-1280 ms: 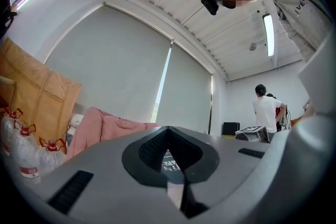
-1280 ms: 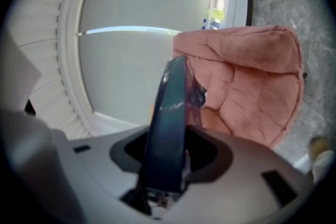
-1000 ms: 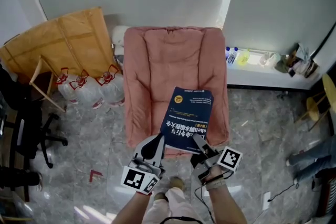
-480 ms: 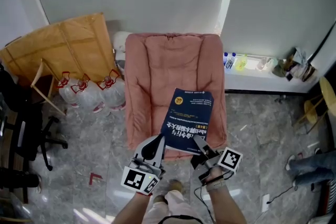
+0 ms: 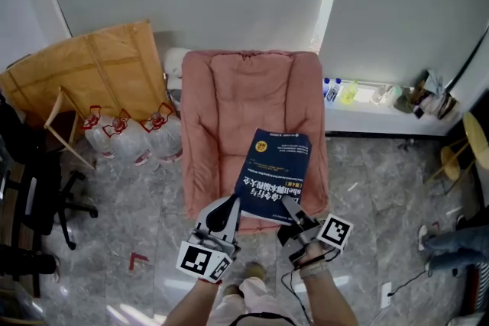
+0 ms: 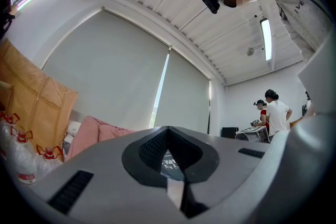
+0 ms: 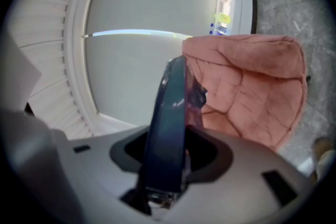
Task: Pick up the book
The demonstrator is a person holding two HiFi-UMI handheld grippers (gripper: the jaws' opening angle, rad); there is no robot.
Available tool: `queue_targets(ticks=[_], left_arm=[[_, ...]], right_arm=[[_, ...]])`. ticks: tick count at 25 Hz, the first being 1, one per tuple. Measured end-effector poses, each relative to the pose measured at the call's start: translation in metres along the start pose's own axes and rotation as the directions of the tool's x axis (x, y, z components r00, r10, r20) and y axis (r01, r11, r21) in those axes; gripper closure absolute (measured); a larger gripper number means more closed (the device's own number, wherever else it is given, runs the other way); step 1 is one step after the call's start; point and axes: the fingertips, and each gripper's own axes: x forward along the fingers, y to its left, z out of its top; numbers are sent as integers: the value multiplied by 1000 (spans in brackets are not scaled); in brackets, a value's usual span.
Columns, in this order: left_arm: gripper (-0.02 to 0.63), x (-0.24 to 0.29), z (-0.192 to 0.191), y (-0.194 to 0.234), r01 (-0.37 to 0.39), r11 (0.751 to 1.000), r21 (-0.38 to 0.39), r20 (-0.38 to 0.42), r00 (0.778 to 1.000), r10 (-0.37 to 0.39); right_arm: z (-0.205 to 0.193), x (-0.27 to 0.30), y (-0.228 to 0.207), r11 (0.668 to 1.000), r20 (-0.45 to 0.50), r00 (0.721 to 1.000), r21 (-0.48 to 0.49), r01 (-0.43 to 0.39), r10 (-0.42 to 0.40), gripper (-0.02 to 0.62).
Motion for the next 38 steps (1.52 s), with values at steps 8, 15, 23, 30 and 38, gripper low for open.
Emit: queue_targets(ticks=[8,15,23,30,38], left_arm=[[598,1,-3,2,1,1000,-9,-3,1000,-1],[598,3,-3,9,-6,1000,-9,-1,1000,6],[598,7,-5,10,2,1000,-13,-11,1000,-2],[598,5,-2,13,9,1000,-7,-2,1000,-9],[598,2,0,12,22,1000,-4,11,1000,-22]], right_arm=[[4,0,1,1000,14,1000,2,-6,6,408],[6,1,2,1000,15,1000,-3,-8,8,408],[8,4,5,1000,21,1000,9,-20,20,408],[8,4,8,999,34,999,16,-40,40,408],[7,3,15,998,50,997,5,-65,65,408]])
